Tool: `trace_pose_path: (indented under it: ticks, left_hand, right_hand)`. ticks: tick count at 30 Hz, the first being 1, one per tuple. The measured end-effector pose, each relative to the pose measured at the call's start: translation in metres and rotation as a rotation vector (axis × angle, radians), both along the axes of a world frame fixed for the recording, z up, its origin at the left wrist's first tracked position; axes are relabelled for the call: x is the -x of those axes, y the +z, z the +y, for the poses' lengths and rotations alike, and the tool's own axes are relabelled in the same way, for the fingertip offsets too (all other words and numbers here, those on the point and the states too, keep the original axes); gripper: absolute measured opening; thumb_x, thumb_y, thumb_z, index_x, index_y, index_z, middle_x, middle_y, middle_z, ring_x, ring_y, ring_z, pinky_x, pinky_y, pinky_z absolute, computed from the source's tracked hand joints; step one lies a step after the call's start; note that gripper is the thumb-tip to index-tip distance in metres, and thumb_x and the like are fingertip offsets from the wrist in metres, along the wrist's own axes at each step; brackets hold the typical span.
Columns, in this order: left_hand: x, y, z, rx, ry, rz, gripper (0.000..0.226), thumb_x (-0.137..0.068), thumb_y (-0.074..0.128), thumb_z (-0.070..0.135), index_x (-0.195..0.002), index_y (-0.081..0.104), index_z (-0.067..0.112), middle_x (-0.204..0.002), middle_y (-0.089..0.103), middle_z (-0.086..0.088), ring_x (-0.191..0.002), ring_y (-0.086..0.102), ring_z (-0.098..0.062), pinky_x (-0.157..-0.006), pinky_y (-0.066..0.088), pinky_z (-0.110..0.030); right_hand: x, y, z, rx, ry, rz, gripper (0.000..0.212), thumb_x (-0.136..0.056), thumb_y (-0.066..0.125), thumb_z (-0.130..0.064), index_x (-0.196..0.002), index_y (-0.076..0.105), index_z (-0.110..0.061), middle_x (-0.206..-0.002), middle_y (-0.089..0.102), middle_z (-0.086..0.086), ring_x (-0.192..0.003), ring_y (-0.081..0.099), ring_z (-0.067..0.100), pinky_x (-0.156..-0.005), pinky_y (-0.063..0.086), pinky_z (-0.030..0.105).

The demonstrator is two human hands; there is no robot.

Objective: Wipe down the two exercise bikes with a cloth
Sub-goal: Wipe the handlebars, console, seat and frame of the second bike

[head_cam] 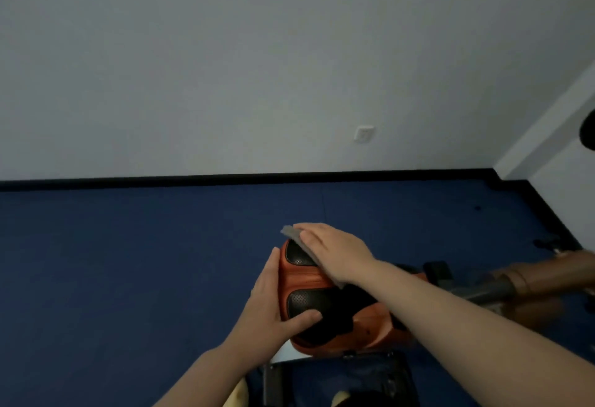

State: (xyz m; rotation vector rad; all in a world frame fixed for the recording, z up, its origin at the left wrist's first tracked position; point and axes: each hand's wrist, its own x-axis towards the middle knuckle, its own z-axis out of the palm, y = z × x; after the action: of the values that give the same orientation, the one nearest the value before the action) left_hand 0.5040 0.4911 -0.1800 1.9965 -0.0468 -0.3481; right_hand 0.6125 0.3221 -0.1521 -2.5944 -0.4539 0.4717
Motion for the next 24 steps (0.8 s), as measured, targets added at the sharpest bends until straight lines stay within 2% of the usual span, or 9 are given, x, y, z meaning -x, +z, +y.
trace_pose_path:
  ticks: [3,5,7,11,14,16,19,21,24]
  left_hand:
    - [-0.009,0.004,0.007,-0.046,-0.064,-0.049,0.121,-0.056,0.075,0.077,-0.137,-0.014,0.066,-0.14,0.009,0.043,-0.139,0.028,-0.001,-0.115,0.035,-0.04]
    - [-0.017,0.006,0.008,-0.067,-0.104,-0.074,0.127,-0.054,0.077,0.075,-0.143,-0.012,0.06,-0.145,0.013,0.037,-0.139,0.024,0.002,-0.116,0.033,-0.039]
    - [-0.022,0.008,0.009,-0.043,-0.131,-0.08,0.13,-0.054,0.081,0.07,-0.146,-0.01,0.056,-0.15,0.014,0.03,-0.14,0.025,0.0,-0.115,0.035,-0.04]
    - [-0.028,0.008,0.009,-0.05,-0.197,-0.159,0.133,-0.055,0.082,0.067,-0.149,-0.01,0.05,-0.156,0.001,0.031,-0.145,0.013,0.003,-0.119,0.027,-0.039]
    - [-0.037,0.009,0.014,-0.118,-0.294,-0.203,0.132,-0.056,0.078,0.074,-0.152,-0.008,0.044,-0.156,-0.011,0.032,-0.146,-0.002,0.005,-0.122,0.018,-0.038]
    - [-0.047,0.01,0.021,-0.148,-0.406,-0.223,0.122,-0.062,0.07,0.077,-0.153,-0.003,0.041,-0.156,-0.012,0.032,-0.146,-0.01,0.006,-0.12,0.01,-0.034]
    - [-0.064,0.017,0.024,-0.137,-0.461,-0.244,0.083,-0.086,0.052,0.069,-0.153,0.015,0.037,-0.157,0.004,0.032,-0.145,-0.006,0.01,-0.119,0.006,-0.028]
    - [-0.075,0.021,0.018,-0.142,-0.427,-0.247,0.061,-0.094,0.038,0.057,-0.15,0.027,0.035,-0.155,0.016,0.028,-0.145,0.004,0.009,-0.121,0.007,-0.024]
    - [-0.089,0.024,0.004,-0.193,-0.468,-0.258,0.049,-0.102,0.032,0.041,-0.149,0.033,0.027,-0.156,0.028,0.014,-0.142,0.01,0.006,-0.117,0.005,-0.016]
  right_hand:
    - [-0.011,0.003,-0.031,0.256,-0.021,0.175,0.041,-0.105,0.021,-0.03,-0.142,0.039,-0.028,-0.142,0.05,0.008,-0.121,0.052,0.031,-0.096,0.044,0.043]
    - [-0.015,0.008,-0.029,0.311,-0.083,0.244,0.039,-0.101,0.029,-0.018,-0.14,0.035,-0.018,-0.137,0.05,0.018,-0.118,0.051,0.035,-0.093,0.044,0.043]
    - [-0.009,0.014,-0.008,0.298,-0.082,0.196,0.051,-0.095,0.037,-0.01,-0.144,0.033,-0.024,-0.141,0.048,0.013,-0.122,0.05,0.036,-0.095,0.044,0.048]
    - [0.024,0.008,0.016,0.007,-0.174,-0.131,0.043,-0.103,0.023,-0.043,-0.14,0.044,-0.035,-0.145,0.048,-0.01,-0.126,0.05,0.017,-0.1,0.04,0.041]
    - [0.038,0.003,-0.009,0.015,-0.211,-0.225,0.041,-0.103,0.024,-0.044,-0.132,0.051,-0.033,-0.134,0.058,-0.011,-0.12,0.055,0.013,-0.095,0.043,0.04]
    - [0.039,0.002,-0.031,0.21,-0.253,-0.246,0.03,-0.104,0.025,-0.038,-0.112,0.052,-0.027,-0.112,0.066,-0.005,-0.101,0.063,0.023,-0.079,0.043,0.039]
    - [0.038,0.001,-0.032,0.413,-0.333,-0.244,0.022,-0.101,0.034,-0.029,-0.112,0.052,-0.02,-0.103,0.065,-0.001,-0.089,0.063,0.027,-0.069,0.033,0.034]
    - [0.039,-0.004,-0.017,0.465,-0.401,-0.286,0.03,-0.101,0.028,-0.031,-0.109,0.056,-0.023,-0.103,0.066,-0.002,-0.093,0.061,0.026,-0.075,0.032,0.037]
    - [0.063,-0.013,-0.001,0.243,-0.483,-0.392,0.05,-0.1,0.014,-0.043,-0.125,0.056,-0.033,-0.121,0.063,-0.01,-0.114,0.055,0.017,-0.102,0.032,0.039]
